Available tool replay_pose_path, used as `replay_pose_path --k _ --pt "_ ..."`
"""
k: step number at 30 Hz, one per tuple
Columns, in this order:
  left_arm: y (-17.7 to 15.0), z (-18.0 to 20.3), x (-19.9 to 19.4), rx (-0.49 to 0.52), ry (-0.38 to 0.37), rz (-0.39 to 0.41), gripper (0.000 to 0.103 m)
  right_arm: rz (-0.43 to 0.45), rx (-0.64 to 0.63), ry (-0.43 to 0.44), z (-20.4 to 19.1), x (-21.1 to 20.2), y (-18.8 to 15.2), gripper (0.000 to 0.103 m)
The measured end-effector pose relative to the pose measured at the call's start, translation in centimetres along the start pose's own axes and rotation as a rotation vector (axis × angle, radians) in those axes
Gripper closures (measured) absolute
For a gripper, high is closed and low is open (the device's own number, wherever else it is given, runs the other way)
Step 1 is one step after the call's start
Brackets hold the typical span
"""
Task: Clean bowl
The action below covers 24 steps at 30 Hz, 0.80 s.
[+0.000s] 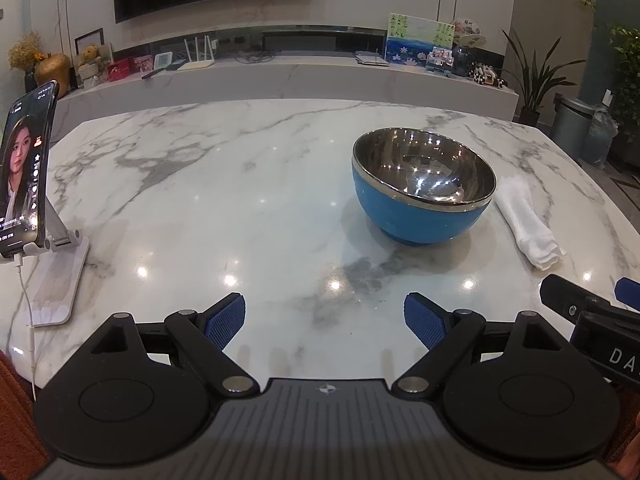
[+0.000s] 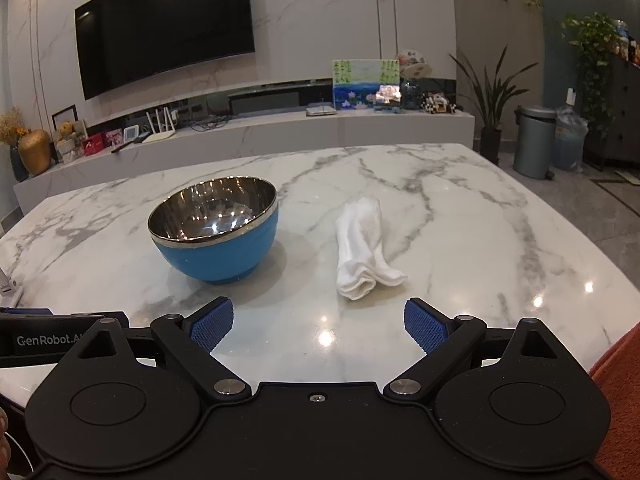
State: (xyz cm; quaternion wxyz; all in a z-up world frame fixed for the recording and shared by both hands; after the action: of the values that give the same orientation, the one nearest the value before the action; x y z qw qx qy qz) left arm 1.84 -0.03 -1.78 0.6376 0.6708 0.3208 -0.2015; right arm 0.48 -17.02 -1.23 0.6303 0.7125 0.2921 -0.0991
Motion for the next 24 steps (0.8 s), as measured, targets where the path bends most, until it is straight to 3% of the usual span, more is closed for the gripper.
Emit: replay_pose_path --k 24 --pt "-0.14 0.07 0.58 0.002 0.004 -0.035 0.016 -0.026 0.009 -0.003 0.28 0.57 -0.09 0.010"
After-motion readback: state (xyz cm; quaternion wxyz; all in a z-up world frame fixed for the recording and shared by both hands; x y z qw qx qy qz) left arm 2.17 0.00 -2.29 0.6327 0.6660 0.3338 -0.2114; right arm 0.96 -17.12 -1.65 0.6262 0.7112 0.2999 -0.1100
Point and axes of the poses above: each gripper's, at about its wrist camera, not at the fingertips, and x roughly the way its jaws point, z to its right, y to its top, the point moved 2 cm from there along x, roughly the way its jaws point, and after that the axes turned 11 degrees about y, right-handed, at the moved point
